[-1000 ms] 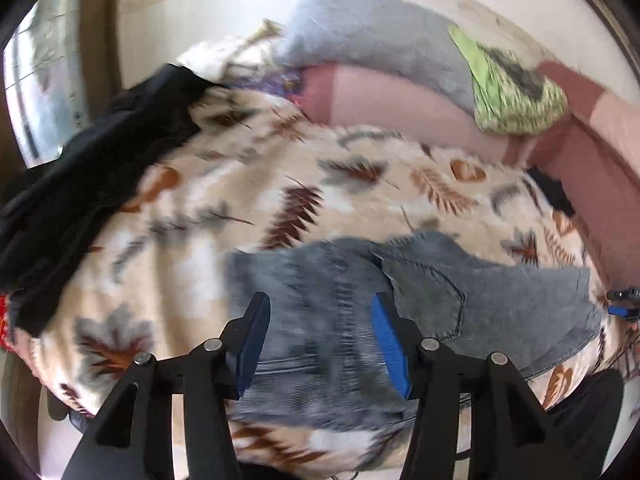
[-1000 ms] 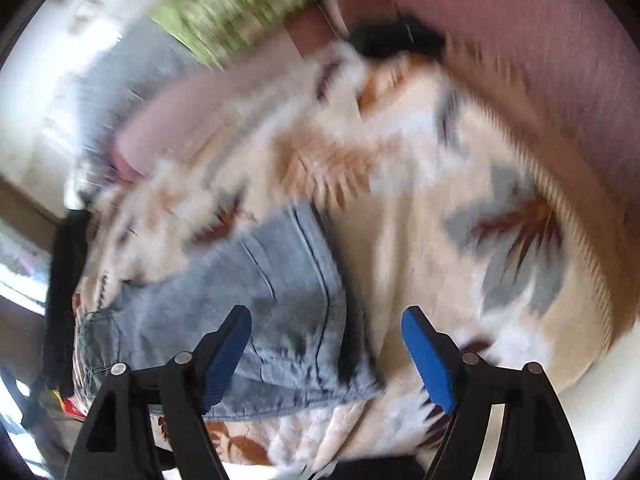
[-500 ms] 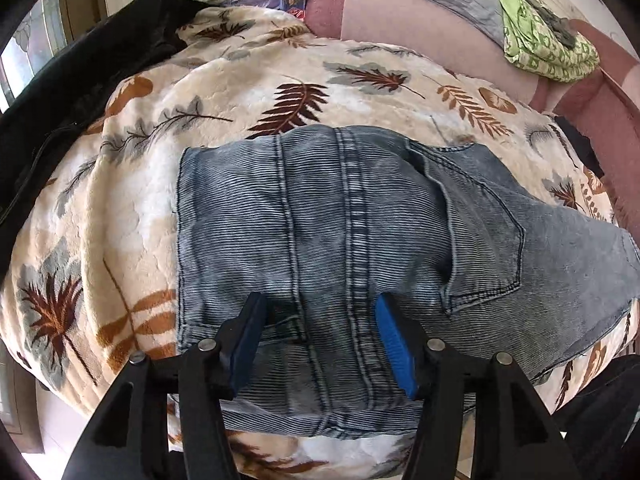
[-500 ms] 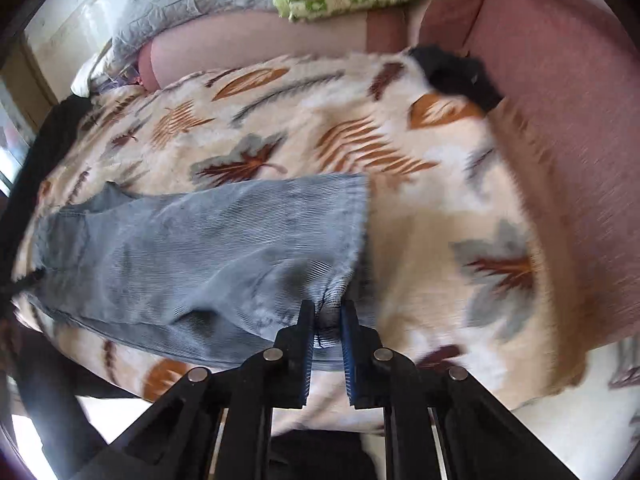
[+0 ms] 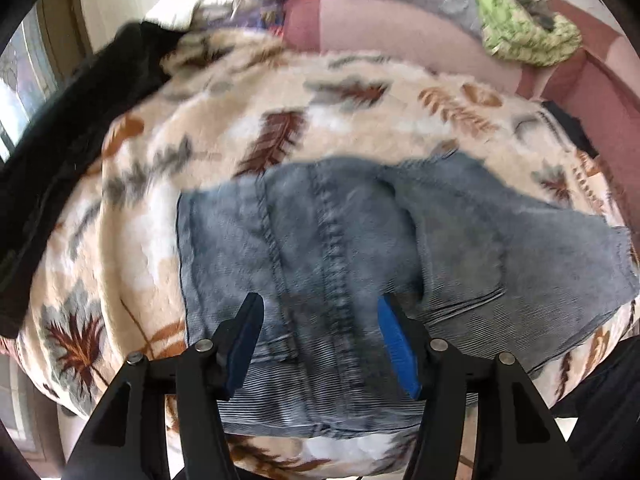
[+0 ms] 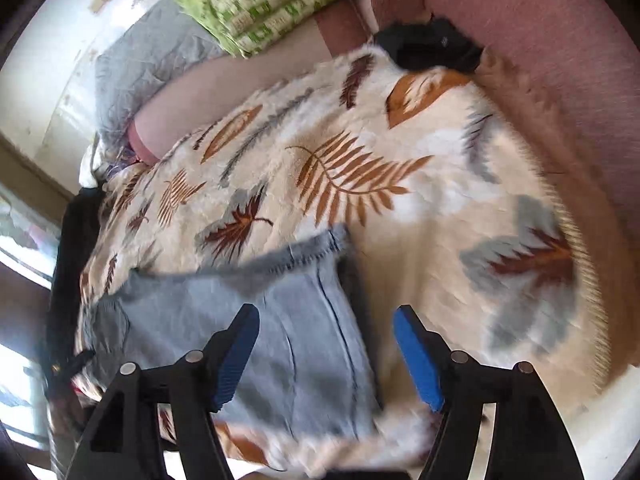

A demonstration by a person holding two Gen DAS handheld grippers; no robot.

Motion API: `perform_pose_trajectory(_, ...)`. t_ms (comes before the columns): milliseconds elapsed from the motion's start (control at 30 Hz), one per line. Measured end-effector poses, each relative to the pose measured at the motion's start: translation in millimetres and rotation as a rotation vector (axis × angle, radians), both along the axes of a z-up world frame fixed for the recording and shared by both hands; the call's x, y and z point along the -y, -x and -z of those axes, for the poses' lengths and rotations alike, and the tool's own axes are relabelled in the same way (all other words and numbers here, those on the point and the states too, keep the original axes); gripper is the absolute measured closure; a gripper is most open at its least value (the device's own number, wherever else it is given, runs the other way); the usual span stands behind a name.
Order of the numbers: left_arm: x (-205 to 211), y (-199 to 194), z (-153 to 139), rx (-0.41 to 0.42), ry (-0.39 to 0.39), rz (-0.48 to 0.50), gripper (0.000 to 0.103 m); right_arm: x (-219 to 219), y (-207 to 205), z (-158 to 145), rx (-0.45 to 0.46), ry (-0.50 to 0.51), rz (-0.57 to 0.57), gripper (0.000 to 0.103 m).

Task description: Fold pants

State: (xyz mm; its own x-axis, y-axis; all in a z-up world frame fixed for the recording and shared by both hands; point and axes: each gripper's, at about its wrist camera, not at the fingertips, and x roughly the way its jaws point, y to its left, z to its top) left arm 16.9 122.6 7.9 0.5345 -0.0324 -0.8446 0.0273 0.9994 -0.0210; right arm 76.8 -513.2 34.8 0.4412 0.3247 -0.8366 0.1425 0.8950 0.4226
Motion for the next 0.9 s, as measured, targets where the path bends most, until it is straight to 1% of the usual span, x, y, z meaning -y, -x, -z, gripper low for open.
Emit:
perform_pose_trajectory(67, 6.7, -2.1, 4.3, -0.009, -0.033, 0.017, 0.041, -0.7, -20.1, 22.1, -0.073, -0.098, 0.008, 0.030)
perform_pose_trajectory(100, 8.1, -4.3, 10.1, -0.026, -0.048, 0.018, 0.041, -3.2, -30.9, 34.9, -0.118, -0.157, -0.002, 0.034)
perform_pose_trajectory(133, 7.7, -7.2, 18.7, -0.047, -0.055, 0.015, 0.040, -7.2, -37.2, 41.5, -0.139, -0.183, -0.014, 0.043)
perform_pose_trajectory(167, 6.2, -9.2, 24.2, -0.057, -0.046, 0.011, 0.037, -11.2, -37.4, 41.7, -0.140, -0.175, -0.024, 0.077)
perform_pose_trajectory(200, 3.0, -9.5, 27.6, -0.051, -0.039, -0.001, 0.034, -15.7, -37.8, 35.2, -0.117, -0.158, -0.036, 0.088)
perform_pose_trajectory(233, -0.4, -8.9, 28.9, -0.043, -0.033, -0.014, 0.028, -21.0, -33.0, 17.0, -0.037, -0.100, -0.041, 0.089)
perform_pose_trajectory(267, -2.4, -8.8, 29.9, -0.039, -0.019, -0.015, 0.028, -24.1, -28.5, 3.8, 0.026, -0.051, -0.037, 0.094)
perform_pose_trajectory(300, -4.1, -8.3, 30.4, -0.036, -0.011, -0.013, 0.028, -29.0, -17.9, -19.8, 0.131, 0.039, -0.027, 0.094)
perform_pose_trajectory(333, -5.2, -8.0, 30.3, -0.036, -0.007, -0.011, 0.028, -35.6, -6.2, -35.5, 0.220, 0.109, -0.037, 0.094)
perform_pose_trajectory(367, -5.4, -7.5, 30.6, -0.036, -0.009, -0.006, 0.028, -40.2, -4.0, -35.1, 0.224, 0.134, -0.047, 0.094)
perform_pose_trajectory(400, -4.8, -7.6, 30.8, -0.035, -0.012, -0.004, 0.028, -44.8, -5.0, -22.0, 0.175, 0.179, -0.067, 0.094)
perform_pose_trajectory(433, -5.0, -7.8, 31.1, -0.035, -0.015, -0.002, 0.027, -50.4, -11.1, 6.5, 0.078, 0.296, -0.089, 0.094)
perform_pose_trajectory(467, -5.0, -8.5, 31.6, -0.037, -0.016, -0.003, 0.026, -50.9, -15.4, 32.8, 0.000, 0.368, -0.102, 0.087)
perform_pose_trajectory(500, -4.3, -9.4, 31.4, -0.040, -0.016, -0.006, 0.026, -48.3, -16.9, 48.5, -0.057, 0.374, -0.108, 0.078)
perform_pose_trajectory(533, -4.1, -10.2, 31.0, -0.042, -0.016, -0.007, 0.026, -39.8, -11.6, 50.0, -0.024, 0.323, -0.061, 0.075)
perform_pose_trajectory(567, -4.0, -10.1, 30.7, -0.045, -0.016, -0.008, 0.026, -33.3, -6.3, 43.4, 0.007, 0.294, -0.013, 0.063)
perform_pose_trajectory(600, -3.9, -10.3, 30.6, -0.045, -0.014, -0.007, 0.026, -26.2, 3.9, 30.1, 0.060, 0.247, 0.054, 0.052)
perform_pose_trajectory(633, -4.4, -10.1, 30.7, -0.046, -0.013, -0.004, 0.026, -23.7, 16.8, 14.5, 0.120, 0.230, 0.105, 0.049)
perform_pose_trajectory(667, -4.3, -10.4, 31.1, -0.046, -0.011, -0.003, 0.026, -26.0, 29.4, 0.9, 0.165, 0.229, 0.120, 0.048)
perform_pose_trajectory(700, -4.4, -10.3, 31.1, -0.047, -0.011, -0.002, 0.026, -31.7, 38.6, -7.5, 0.189, 0.213, 0.100, 0.046)
perform_pose_trajectory(767, -3.9, -10.7, 31.3, -0.050, -0.015, -0.002, 0.026, -46.5, 56.3, -16.9, 0.215, 0.152, 0.006, 0.041)
perform_pose_trajectory(800, -4.0, -10.6, 31.3, -0.051, -0.015, -0.002, 0.026, -58.6, 62.6, -12.7, 0.211, 0.126, -0.050, 0.037)
perform_pose_trajectory(833, -4.3, -11.0, 31.3, -0.053, -0.013, -0.002, 0.026, -68.0, 65.2, 2.4, 0.162, 0.108, -0.100, 0.035)
perform_pose_trajectory(900, -6.0, -11.6, 30.9, -0.059, -0.003, -0.002, 0.026, -67.2, 62.4, 51.7, -0.039, 0.130, -0.126, 0.035)
